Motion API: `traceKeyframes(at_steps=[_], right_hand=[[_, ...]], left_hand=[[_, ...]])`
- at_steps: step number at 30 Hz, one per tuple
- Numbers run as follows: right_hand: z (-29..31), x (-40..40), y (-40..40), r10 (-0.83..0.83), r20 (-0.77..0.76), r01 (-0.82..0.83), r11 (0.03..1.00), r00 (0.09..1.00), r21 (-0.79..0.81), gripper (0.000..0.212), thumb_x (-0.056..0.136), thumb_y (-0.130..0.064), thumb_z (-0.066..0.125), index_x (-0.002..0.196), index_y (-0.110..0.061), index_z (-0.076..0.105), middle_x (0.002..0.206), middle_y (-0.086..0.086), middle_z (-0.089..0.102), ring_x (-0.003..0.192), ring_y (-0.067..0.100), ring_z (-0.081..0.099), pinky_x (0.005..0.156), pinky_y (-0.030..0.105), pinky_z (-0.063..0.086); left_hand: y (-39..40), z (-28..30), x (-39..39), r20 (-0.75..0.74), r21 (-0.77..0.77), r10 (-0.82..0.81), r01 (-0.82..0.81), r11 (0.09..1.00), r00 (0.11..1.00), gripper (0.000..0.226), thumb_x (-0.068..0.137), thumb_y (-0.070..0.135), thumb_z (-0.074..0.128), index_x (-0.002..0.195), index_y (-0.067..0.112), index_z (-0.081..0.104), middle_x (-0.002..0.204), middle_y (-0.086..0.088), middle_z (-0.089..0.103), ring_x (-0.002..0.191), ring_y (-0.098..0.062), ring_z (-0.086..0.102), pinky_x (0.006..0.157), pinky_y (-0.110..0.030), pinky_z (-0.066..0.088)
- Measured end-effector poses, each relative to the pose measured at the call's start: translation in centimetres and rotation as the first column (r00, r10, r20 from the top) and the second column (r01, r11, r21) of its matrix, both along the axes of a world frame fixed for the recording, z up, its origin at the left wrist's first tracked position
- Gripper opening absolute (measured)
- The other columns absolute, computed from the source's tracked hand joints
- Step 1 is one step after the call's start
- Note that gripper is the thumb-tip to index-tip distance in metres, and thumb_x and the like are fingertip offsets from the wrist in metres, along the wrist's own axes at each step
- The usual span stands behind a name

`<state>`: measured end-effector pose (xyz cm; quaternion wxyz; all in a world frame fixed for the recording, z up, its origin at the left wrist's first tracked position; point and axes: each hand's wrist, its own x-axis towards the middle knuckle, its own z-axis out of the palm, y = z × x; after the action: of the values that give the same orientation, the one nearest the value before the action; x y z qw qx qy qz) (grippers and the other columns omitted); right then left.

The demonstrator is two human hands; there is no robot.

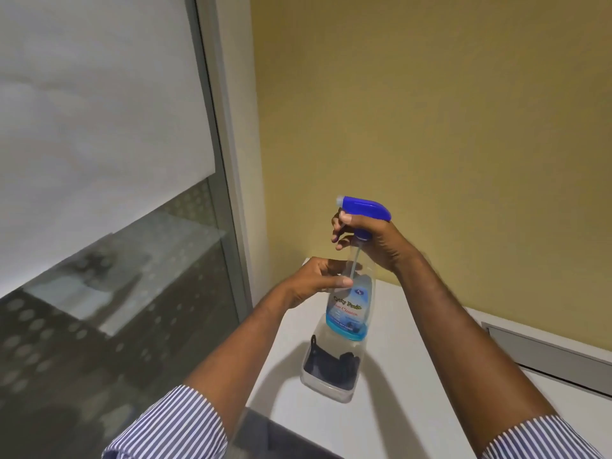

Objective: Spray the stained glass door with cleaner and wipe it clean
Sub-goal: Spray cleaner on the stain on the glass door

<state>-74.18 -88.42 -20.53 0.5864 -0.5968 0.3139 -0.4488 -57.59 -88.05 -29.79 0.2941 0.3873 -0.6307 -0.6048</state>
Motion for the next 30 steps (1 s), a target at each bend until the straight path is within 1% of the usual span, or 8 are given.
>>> traceKeyframes(at_steps=[6,8,11,16,19,22,26,30], right_hand=[[1.3,3.7,2.8,-0.145,0.007,0.145,0.989,0.989,-0.020,0.010,0.093,-0.012,0.065,0.087,-0.005,0.065,0.081,0.011,0.062,0.069,0.024,0.061,0.057,0.033,0.050],[1.7,5.1,3.6,-0.172,0.036,0.172,0.985,0.984,-0.005,0.011,0.090,-0.014,0.067,0.085,-0.005,0.066,0.080,0.012,0.062,0.064,0.024,0.059,0.056,0.033,0.048],[2.3,7.2,4.7,-0.182,0.089,0.182,0.983,0.979,0.009,0.008,0.089,-0.013,0.067,0.085,-0.007,0.067,0.079,0.011,0.063,0.059,0.023,0.057,0.054,0.031,0.047],[3.7,11.1,6.9,-0.164,0.115,0.168,0.985,0.980,-0.025,0.009,0.090,-0.010,0.066,0.081,-0.010,0.067,0.077,0.010,0.063,0.057,0.022,0.057,0.051,0.030,0.048],[4.7,13.9,8.6,-0.139,0.112,0.146,0.987,0.984,-0.063,0.011,0.089,-0.008,0.067,0.078,-0.009,0.066,0.074,0.013,0.061,0.053,0.021,0.055,0.049,0.029,0.048],[5.3,16.5,10.2,-0.125,0.116,0.136,0.987,0.985,-0.087,0.006,0.088,-0.006,0.069,0.083,-0.006,0.066,0.071,0.010,0.061,0.049,0.019,0.053,0.048,0.027,0.046],[6.0,20.0,12.9,-0.057,0.138,0.073,0.991,0.989,-0.116,0.004,0.089,-0.005,0.068,0.087,-0.006,0.065,0.072,0.011,0.061,0.048,0.020,0.052,0.047,0.027,0.044],[6.8,23.5,16.7,0.014,0.143,0.007,0.989,0.990,-0.150,0.009,0.090,-0.005,0.067,0.083,-0.009,0.064,0.071,0.009,0.062,0.049,0.020,0.054,0.046,0.026,0.046]], left_hand=[[4.9,1.6,1.3,-0.001,-0.068,0.209,-0.208,0.976,0.978,0.032,0.081,0.049,0.066,0.108,0.033,0.073,0.101,0.020,0.077,0.100,-0.001,0.071,0.084,-0.017,0.054],[6.4,1.5,1.7,0.019,-0.128,0.294,-0.289,0.949,0.956,0.030,0.080,0.052,0.067,0.106,0.037,0.069,0.100,0.019,0.076,0.104,-0.006,0.072,0.090,-0.021,0.055],[8.5,0.8,2.3,0.037,-0.214,0.432,-0.416,0.884,0.901,0.037,0.079,0.057,0.072,0.112,0.045,0.061,0.124,0.007,0.066,0.122,-0.021,0.062,0.107,-0.042,0.052],[12.3,-0.1,3.9,-0.044,-0.354,0.666,-0.635,0.686,0.744,0.076,0.073,0.067,0.070,0.136,0.030,0.049,0.130,0.005,0.061,0.119,-0.017,0.062,0.103,-0.038,0.056],[13.9,-0.5,5.7,-0.020,-0.375,0.729,-0.681,0.629,0.684,0.087,0.067,0.068,0.073,0.138,0.025,0.046,0.128,0.002,0.061,0.116,-0.019,0.064,0.101,-0.037,0.058],[15.5,-0.6,7.6,0.000,-0.397,0.756,-0.694,0.600,0.654,0.079,0.069,0.055,0.085,0.133,0.034,0.043,0.126,0.011,0.059,0.113,-0.006,0.062,0.095,-0.023,0.056],[17.9,-0.4,10.7,-0.007,-0.433,0.823,-0.744,0.509,0.567,0.107,0.058,0.083,0.073,0.143,0.027,0.041,0.139,0.002,0.058,0.128,-0.011,0.057,0.107,-0.033,0.052],[21.8,0.5,14.0,-0.049,-0.477,0.872,-0.778,0.409,0.488,0.095,0.063,0.072,0.078,0.139,0.027,0.043,0.139,0.004,0.057,0.128,-0.009,0.056,0.111,-0.033,0.048]])
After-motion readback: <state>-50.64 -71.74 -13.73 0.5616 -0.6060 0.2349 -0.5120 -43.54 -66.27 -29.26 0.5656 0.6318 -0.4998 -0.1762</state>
